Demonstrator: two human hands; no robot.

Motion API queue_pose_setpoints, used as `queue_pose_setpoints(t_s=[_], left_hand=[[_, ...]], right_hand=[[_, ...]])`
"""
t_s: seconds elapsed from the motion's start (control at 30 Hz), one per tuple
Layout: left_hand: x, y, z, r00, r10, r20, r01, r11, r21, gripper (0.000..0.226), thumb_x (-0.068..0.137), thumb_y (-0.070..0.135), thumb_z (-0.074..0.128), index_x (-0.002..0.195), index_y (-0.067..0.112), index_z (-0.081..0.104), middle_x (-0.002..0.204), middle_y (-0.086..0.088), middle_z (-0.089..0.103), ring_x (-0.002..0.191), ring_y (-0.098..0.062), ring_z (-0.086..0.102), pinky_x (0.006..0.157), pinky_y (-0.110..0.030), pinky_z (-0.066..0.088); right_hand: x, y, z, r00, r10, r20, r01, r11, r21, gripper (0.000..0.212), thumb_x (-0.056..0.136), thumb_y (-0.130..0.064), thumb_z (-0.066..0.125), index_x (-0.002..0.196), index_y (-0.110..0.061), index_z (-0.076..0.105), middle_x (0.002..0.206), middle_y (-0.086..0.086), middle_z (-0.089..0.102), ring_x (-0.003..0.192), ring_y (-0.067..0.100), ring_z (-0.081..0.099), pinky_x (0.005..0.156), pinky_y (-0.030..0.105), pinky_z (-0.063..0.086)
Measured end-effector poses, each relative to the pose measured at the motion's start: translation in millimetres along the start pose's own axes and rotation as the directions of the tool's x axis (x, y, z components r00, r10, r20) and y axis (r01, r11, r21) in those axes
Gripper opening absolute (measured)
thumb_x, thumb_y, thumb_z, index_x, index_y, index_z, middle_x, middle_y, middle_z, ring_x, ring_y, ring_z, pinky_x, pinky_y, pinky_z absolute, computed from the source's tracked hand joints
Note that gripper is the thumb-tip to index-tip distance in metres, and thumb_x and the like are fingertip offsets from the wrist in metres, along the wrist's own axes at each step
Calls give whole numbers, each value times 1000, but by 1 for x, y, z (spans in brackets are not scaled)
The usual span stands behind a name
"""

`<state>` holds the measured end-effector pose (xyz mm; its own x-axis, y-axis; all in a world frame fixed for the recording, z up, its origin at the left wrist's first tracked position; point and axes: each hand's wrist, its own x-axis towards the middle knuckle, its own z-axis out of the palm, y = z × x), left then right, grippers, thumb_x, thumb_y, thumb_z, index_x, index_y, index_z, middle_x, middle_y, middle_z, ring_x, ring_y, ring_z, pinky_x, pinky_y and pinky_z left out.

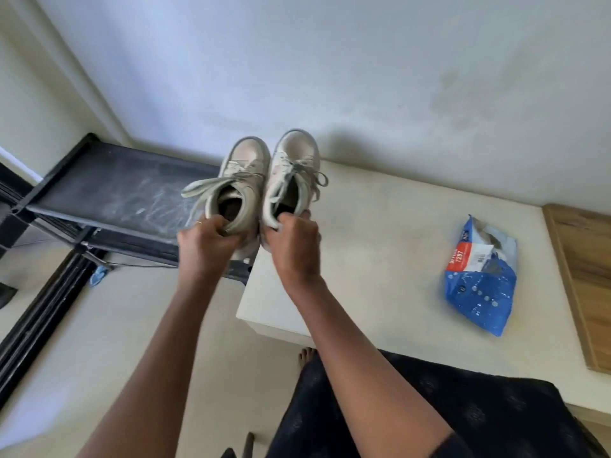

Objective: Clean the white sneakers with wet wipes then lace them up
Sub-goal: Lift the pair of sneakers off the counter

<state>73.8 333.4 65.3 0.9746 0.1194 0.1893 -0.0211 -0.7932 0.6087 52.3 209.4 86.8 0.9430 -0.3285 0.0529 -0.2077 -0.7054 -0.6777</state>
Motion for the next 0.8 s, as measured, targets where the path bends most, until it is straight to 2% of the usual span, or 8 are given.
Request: queue_pose_setpoints(t_s=[0.1,0.2,0.37,0.47,0.67,0.8], left_hand=[[30,-46,-23,998,-57,7,57,998,18,30,68,23,80,63,1,59,62,-25,59,66,-39,57,63,-35,37],[57,-90,-36,995,-101,23,100,995,24,29,68,21,81,67,0,62,59,-23,56,60,-30,49,63,-33,34],[96,-145,-45,984,-140,110,135,990,45,25,70,17,80,65,4,59,52,-9,47,64,-24,42,61,-27,32],[112,-171,-46,984,-140,111,132,989,72,21,70,15,80,69,0,64,57,-10,49,65,-23,44,62,-26,32],[114,-202,-36,973,-187,134,173,979,106,25,72,17,79,68,1,60,61,-13,50,67,-26,45,62,-30,34],[110,-211,-30,975,-197,105,186,977,102,24,72,17,77,79,-2,63,79,-22,61,77,-34,53,68,-36,40]], right_hand=[[13,-38,43,995,-31,95,26,998,50,21,84,-17,64,93,2,67,96,28,59,87,44,57,74,39,44],[22,-62,82,984,-40,175,27,997,76,25,86,-18,64,100,3,66,100,28,59,91,43,57,76,38,45],[35,-86,140,960,27,278,-63,991,122,29,91,-20,59,110,1,61,108,27,55,97,44,55,78,37,45],[39,-99,173,943,41,330,-84,990,117,28,93,-17,54,113,2,60,111,29,53,98,43,53,79,37,44],[40,-109,223,930,79,358,-79,997,-14,28,91,-1,46,115,5,59,114,40,48,97,43,56,79,37,48],[39,-104,233,933,77,353,-64,997,-46,26,91,0,45,113,5,60,110,36,53,96,39,54,77,36,48]])
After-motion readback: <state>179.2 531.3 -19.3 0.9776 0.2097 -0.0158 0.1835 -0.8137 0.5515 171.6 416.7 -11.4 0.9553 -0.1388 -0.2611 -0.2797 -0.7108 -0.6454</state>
